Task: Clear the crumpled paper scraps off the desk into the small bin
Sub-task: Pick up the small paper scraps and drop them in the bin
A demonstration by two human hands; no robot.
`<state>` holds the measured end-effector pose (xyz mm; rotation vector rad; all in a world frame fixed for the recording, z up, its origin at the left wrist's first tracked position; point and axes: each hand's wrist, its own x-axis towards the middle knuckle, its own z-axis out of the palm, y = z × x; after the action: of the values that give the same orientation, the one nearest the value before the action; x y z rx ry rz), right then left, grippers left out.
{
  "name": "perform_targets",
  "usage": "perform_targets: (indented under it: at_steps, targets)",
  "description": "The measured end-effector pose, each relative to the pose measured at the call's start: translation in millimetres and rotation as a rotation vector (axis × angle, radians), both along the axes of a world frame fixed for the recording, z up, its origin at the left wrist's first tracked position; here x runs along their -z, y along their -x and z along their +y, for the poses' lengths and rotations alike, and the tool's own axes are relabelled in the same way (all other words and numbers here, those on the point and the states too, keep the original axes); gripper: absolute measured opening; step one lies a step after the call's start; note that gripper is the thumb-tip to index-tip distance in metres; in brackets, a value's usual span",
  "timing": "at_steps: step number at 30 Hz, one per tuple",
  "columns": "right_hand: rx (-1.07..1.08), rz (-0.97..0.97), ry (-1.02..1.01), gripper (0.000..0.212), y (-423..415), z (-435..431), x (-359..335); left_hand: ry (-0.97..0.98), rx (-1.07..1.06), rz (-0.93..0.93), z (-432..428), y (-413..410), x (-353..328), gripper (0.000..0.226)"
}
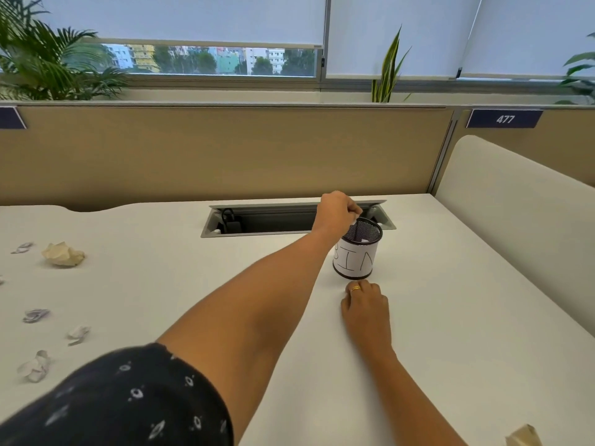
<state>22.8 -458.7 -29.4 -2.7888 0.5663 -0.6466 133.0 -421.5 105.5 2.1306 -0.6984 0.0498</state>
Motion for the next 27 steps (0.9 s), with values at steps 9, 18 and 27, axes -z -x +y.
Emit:
perform_targets:
  at_steps: [9,18,27]
  targets:
    - [0.003,-0.055,0.062,0.010,2,3,-2,-0.203,0.101,0.133,-16,-10,7,0.025]
    - [0.003,0.014,0.027,0.018,-1,0,2,-0.112,0.169,0.200,-7,-5,10,0.028]
    - [0.000,0.026,0.026,0.016,1,1,3,-0.058,0.191,0.181,3,9,19,0.035]
